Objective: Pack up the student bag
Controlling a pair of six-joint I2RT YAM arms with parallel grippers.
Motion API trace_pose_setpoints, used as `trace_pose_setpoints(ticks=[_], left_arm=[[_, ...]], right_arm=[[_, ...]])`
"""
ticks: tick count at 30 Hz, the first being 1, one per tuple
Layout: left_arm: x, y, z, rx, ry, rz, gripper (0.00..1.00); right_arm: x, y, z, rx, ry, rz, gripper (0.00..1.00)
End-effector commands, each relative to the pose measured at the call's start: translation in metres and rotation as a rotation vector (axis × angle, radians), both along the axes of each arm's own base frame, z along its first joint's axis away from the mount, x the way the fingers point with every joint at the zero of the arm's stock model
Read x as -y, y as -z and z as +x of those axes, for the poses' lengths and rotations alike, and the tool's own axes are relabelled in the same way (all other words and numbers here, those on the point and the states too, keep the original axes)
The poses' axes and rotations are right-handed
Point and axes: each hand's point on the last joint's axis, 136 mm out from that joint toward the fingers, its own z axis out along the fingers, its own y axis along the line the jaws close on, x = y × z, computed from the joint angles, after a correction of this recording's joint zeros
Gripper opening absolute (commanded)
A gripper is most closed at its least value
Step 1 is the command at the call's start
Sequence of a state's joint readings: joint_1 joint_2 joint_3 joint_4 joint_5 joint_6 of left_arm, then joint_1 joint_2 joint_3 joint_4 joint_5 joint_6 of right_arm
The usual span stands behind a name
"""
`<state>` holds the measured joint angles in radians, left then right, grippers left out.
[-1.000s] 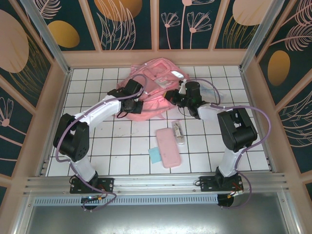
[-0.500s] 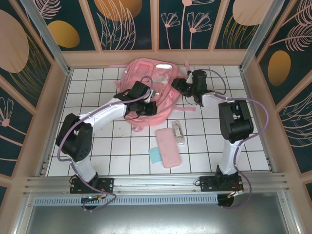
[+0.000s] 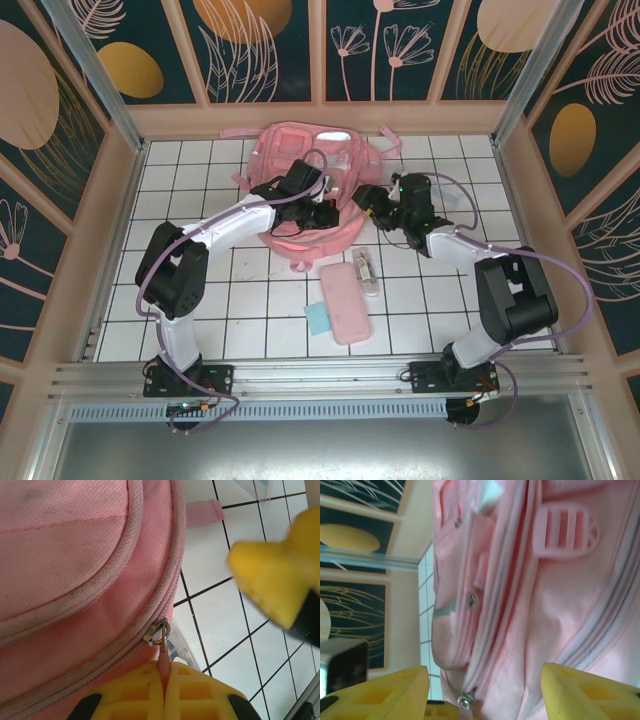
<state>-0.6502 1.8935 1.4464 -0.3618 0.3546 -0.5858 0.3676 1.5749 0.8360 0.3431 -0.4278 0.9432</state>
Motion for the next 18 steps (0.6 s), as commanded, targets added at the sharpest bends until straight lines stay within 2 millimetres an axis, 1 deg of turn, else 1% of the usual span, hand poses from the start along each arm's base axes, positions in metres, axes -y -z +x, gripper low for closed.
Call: trace_pose_setpoints(ticks=[1,2,4,5,6,7,9,11,12,13,16,18], left_arm=[[0.007,-0.014,-0.001,0.041,-0.001,-0.034,0.0],[0.006,-0.013,-0.002,0.038,-0.002,-0.032,0.0],[0.009,-0.012,-0.007,0.033,0.006,-0.038,0.0],[0.009,-0.013,-0.01,0.031,0.008,-0.041,0.0],[0.009,-0.011,-0.011,0.027,0.007,-0.041,0.0],[0.008,-0.011,-0.013,0.025,0.006,-0.042,0.0],[0.004,-0.01,-0.015,0.028,-0.001,-0.029,0.0],[-0.006,-0.007,-0.016,0.036,-0.011,0.02,0.0],[-0.014,-0.003,-0.017,0.037,-0.018,0.062,0.0],[-0.026,0.005,-0.017,0.039,-0.032,0.129,0.0],[-0.071,0.029,-0.018,0.02,-0.07,0.33,0.0],[-0.098,0.038,-0.021,0.0,-0.09,0.411,0.0]], right_arm=[[-0.017,-0.004,0.007,0.014,-0.011,0.111,0.61],[-0.022,-0.003,0.009,0.017,-0.022,0.131,0.6],[-0.033,0.009,0.014,-0.004,-0.033,0.144,0.58],[-0.038,0.013,0.015,-0.009,-0.042,0.159,0.55],[-0.043,0.015,0.016,-0.012,-0.048,0.179,0.5],[-0.046,0.02,0.017,-0.023,-0.049,0.195,0.42],[-0.045,0.026,0.018,-0.039,-0.039,0.209,0.25],[-0.037,0.024,0.019,-0.026,-0.012,0.204,0.07],[-0.032,0.022,0.019,-0.015,0.001,0.195,0.0],[-0.025,0.019,0.02,-0.002,0.011,0.179,0.0],[-0.008,0.009,0.022,0.037,0.041,0.115,0.0],[0.0,0.004,0.024,0.059,0.058,0.073,0.0]])
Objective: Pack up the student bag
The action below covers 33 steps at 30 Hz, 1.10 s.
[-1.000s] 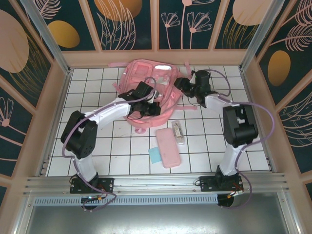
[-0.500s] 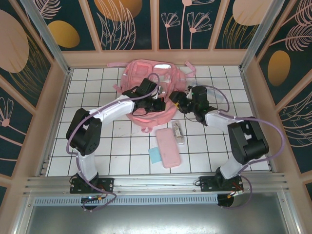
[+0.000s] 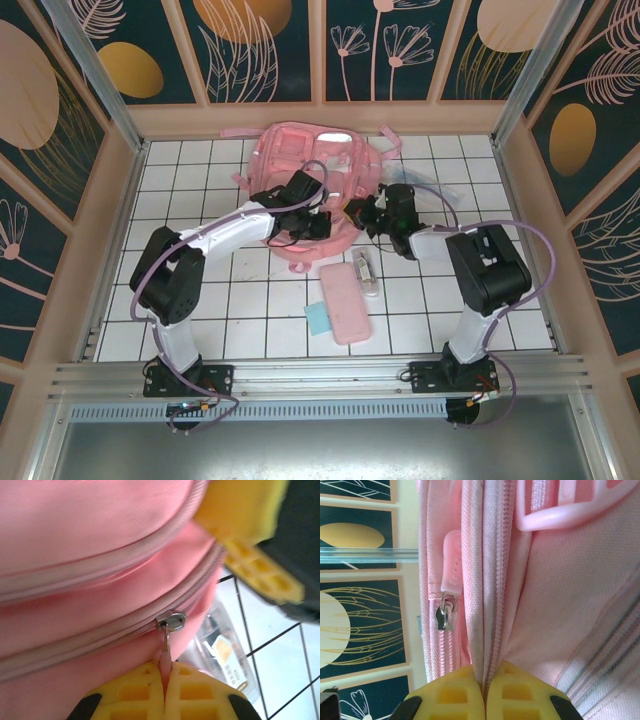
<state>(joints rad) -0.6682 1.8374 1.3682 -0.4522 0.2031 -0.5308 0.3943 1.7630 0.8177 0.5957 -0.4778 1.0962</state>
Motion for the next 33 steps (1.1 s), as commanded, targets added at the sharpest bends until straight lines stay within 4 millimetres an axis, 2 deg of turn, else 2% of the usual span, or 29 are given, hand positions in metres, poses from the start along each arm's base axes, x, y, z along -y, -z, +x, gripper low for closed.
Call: trace_pose_setpoints(ticks=[1,6,8,10,11,14,17,20,21,23,24,27,30,33], left_arm=[[-0.078,0.016,-0.003,-0.015,-0.084,0.26,0.0],[-0.132,0.003,0.016,0.035,-0.183,0.341,0.0],[-0.154,0.008,0.023,0.037,-0.217,0.393,0.0],[-0.162,0.015,0.023,0.022,-0.22,0.413,0.0],[-0.16,0.016,0.022,0.015,-0.206,0.402,0.0],[-0.136,0.005,0.014,0.011,-0.164,0.262,0.0],[-0.094,-0.024,-0.001,0.054,-0.071,0.106,0.0],[-0.05,-0.04,-0.02,0.057,0.01,0.003,0.0],[-0.037,-0.043,-0.024,0.049,0.019,-0.044,0.0],[-0.019,-0.047,-0.023,0.034,0.002,-0.132,0.0],[-0.011,-0.048,-0.018,0.035,-0.005,-0.17,0.0],[0.008,-0.054,0.002,0.068,-0.028,-0.234,0.0],[0.024,-0.054,0.028,0.107,-0.048,-0.257,0.0],[0.04,-0.059,0.049,0.133,-0.052,-0.291,0.0]], right_arm=[[0.03,-0.036,0.014,0.141,0.082,-0.077,0.0],[0.036,-0.041,0.018,0.172,0.1,-0.126,0.0],[0.038,-0.042,0.022,0.188,0.097,-0.141,0.0],[0.039,-0.044,0.029,0.21,0.089,-0.17,0.0],[0.04,-0.044,0.034,0.215,0.085,-0.19,0.0],[0.041,-0.047,0.051,0.244,0.076,-0.236,0.0],[0.039,-0.046,0.077,0.261,0.069,-0.261,0.0],[0.031,-0.045,0.101,0.257,0.047,-0.262,0.0],[0.029,-0.046,0.109,0.253,0.045,-0.262,0.05],[0.028,-0.046,0.116,0.228,0.049,-0.268,0.31],[0.03,-0.049,0.116,0.226,0.056,-0.27,0.41],[0.039,-0.055,0.104,0.209,0.086,-0.279,0.61],[0.051,-0.057,0.077,0.17,0.093,-0.283,0.68],[0.057,-0.063,0.047,0.147,0.084,-0.271,0.7]])
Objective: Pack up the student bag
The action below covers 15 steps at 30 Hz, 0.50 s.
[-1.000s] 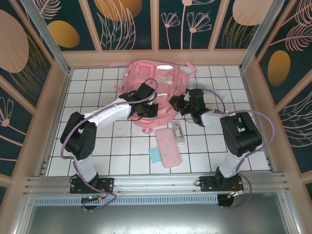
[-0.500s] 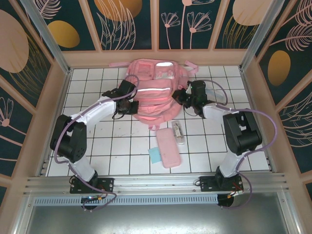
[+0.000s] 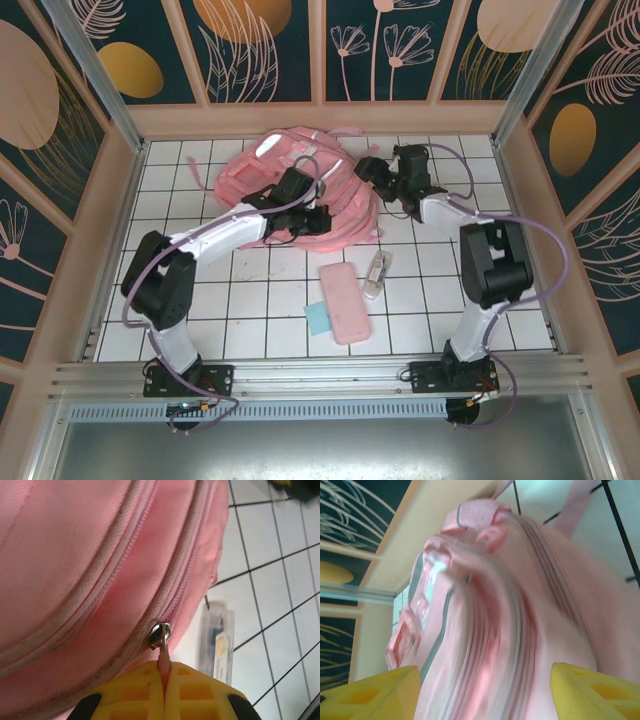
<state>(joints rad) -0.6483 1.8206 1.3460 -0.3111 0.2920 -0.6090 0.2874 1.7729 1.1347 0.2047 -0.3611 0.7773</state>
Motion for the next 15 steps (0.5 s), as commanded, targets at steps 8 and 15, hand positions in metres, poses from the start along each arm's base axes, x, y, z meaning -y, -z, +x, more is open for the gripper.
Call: trace_pose_setpoints(ticks=[8,15], left_arm=[[0.049,-0.047,0.037,0.133,0.032,-0.148,0.0],[0.048,-0.043,0.005,0.105,0.071,-0.148,0.0]], right_arm=[[-0.005,-0.012,-0.066,-0.048,-0.009,0.17,0.71],[-0.04,0.002,-0.037,-0.051,-0.072,0.243,0.69]])
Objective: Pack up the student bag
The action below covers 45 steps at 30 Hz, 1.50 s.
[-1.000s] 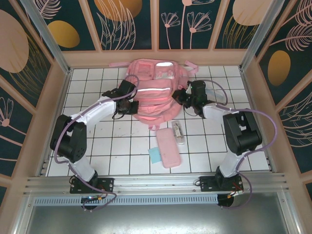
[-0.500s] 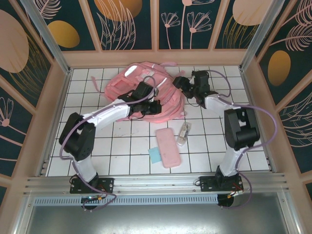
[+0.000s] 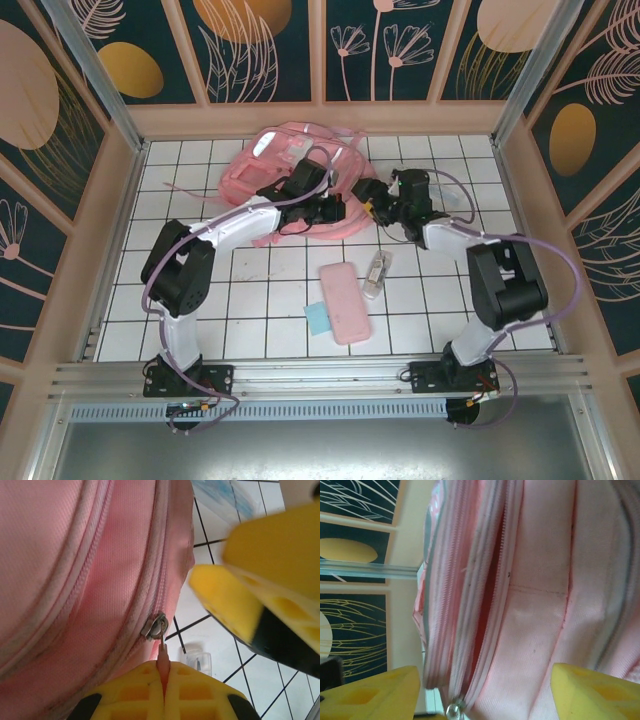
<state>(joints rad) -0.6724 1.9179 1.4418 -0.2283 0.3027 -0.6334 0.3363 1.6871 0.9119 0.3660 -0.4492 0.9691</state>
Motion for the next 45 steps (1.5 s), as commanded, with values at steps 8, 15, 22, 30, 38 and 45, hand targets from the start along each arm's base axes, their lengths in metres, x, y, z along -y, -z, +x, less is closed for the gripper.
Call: trace_pose_setpoints(ticks=[8,15,22,30,38,45], left_arm=[[-0.004,-0.029,-0.027,0.078,0.037,0.008,0.0],[-0.115,0.03,-0.011,0.004,-0.165,0.339,0.0],[-0.18,0.031,-0.017,-0.019,-0.268,0.423,0.0],[-0.135,0.027,-0.028,-0.089,-0.193,0.165,0.0],[-0.067,-0.019,-0.037,-0.004,-0.124,-0.046,0.3],[-0.039,-0.026,-0.035,0.035,-0.122,-0.072,0.46]], right_arm=[[-0.034,0.016,0.028,0.012,-0.04,0.14,0.0],[-0.012,-0.002,0.02,0.056,-0.004,0.075,0.0],[-0.008,-0.011,0.028,0.072,0.001,0.067,0.0],[-0.021,-0.025,0.029,0.095,-0.027,0.089,0.0],[-0.047,-0.042,0.021,0.063,-0.016,0.177,0.0],[-0.071,-0.062,0.022,0.055,-0.04,0.193,0.0]])
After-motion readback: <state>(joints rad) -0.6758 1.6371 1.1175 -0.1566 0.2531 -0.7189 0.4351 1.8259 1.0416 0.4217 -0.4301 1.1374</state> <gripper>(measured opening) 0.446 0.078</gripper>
